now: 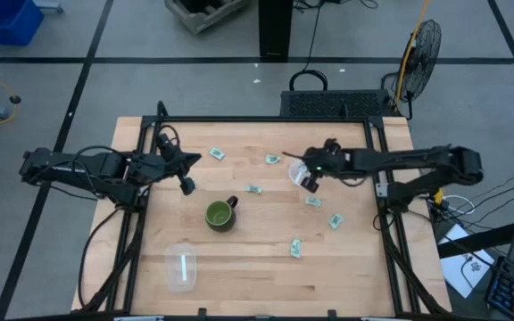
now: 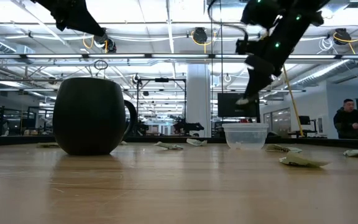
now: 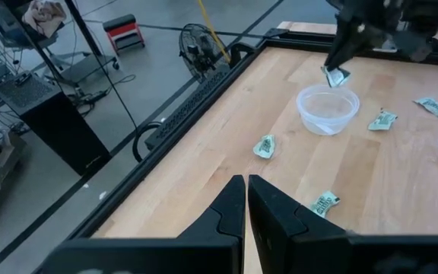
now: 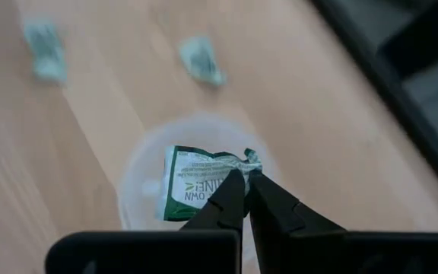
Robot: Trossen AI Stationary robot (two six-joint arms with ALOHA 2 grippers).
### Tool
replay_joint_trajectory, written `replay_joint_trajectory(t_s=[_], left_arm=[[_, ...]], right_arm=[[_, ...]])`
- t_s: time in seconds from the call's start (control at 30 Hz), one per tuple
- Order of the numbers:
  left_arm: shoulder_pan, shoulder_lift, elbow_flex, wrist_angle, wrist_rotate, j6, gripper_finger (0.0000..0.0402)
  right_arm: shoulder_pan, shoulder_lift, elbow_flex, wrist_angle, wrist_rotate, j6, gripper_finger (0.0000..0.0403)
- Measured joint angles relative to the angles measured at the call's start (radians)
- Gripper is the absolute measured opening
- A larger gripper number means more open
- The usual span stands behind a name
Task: Pick and place Stevia / Truvia into bins
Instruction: Put the green truvia packet into the circle transparent container
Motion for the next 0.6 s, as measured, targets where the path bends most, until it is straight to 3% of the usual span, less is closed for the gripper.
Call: replay_joint_trajectory(t_s=[0.13,0.27,0.6], left_arm=[[0.000,0.000,0.000,-0.001,0.000,0.004,0.0026],[0.000,0.000,0.000,-0.001,0.000,0.005,0.0026],[0.000,0.000,0.000,-0.002,0.000,0.007,0.0026]], right_arm=[[0.006,0.099,-0.001,-0.012,-0.051,0.000,0.0000],[0.000,0.149,-0.001,0.019,0.007,-0.007,0.0000],[-0.039,0.218,-0.001,0.051,0.013,-0.074,0.0004]])
